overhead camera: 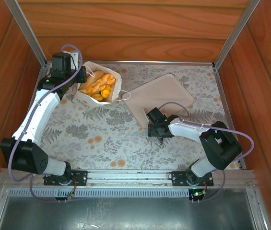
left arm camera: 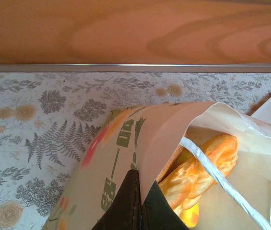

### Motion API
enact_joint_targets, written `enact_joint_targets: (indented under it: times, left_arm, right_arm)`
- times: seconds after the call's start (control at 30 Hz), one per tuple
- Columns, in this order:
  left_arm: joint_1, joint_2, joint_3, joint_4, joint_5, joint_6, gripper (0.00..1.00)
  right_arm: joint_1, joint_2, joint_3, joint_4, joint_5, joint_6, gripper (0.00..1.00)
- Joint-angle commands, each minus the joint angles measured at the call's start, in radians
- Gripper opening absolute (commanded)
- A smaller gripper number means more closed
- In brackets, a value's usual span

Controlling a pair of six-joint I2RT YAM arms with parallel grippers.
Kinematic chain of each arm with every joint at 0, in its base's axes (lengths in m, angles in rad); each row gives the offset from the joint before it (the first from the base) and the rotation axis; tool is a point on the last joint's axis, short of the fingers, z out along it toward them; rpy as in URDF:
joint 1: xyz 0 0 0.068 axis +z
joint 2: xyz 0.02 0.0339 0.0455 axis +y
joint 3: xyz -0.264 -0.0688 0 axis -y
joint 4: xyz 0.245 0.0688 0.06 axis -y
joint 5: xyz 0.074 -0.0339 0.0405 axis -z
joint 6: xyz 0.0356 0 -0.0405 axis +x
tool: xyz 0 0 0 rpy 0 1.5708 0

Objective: Take the fake bread out of the paper bag

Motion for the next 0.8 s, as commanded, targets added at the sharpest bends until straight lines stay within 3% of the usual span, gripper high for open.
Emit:
enact_joint_targets:
  times: [0.0, 0.1, 0.2, 0.3, 0.47, 0.77]
  left_arm:
    - [0.009, -0.049, -0.001, 0.074, 0.005, -0.021, 0.00]
    - [0.010, -0.052, -0.007, 0.074, 0.000, -0.027, 0.00]
    - [0.008, -0.056, -0.017, 0.074, -0.006, -0.040, 0.00]
    - [0.009, -0.064, -0.036, 0.079, 0.001, -0.059, 0.00]
    - [0.009, -0.073, -0.089, 0.125, 0.055, -0.072, 0.00]
    - [-0.003, -0.073, -0.143, 0.189, 0.171, -0.108, 0.00]
  right_arm:
    - [-0.001, 0.092, -0.074, 0.021, -0.059, 0.016, 0.83]
    - [-0.001, 0.098, -0.071, 0.021, -0.071, 0.003, 0.72]
    - [0.000, 0.073, -0.068, 0.000, -0.086, -0.014, 0.55]
    - [0.000, 0.011, -0.063, -0.033, -0.088, -0.035, 0.46]
    - [-0.001, -0.110, 0.008, -0.118, -0.054, -0.101, 0.21]
    - [-0.034, -0.264, 0.105, -0.106, -0.099, -0.140, 0.08]
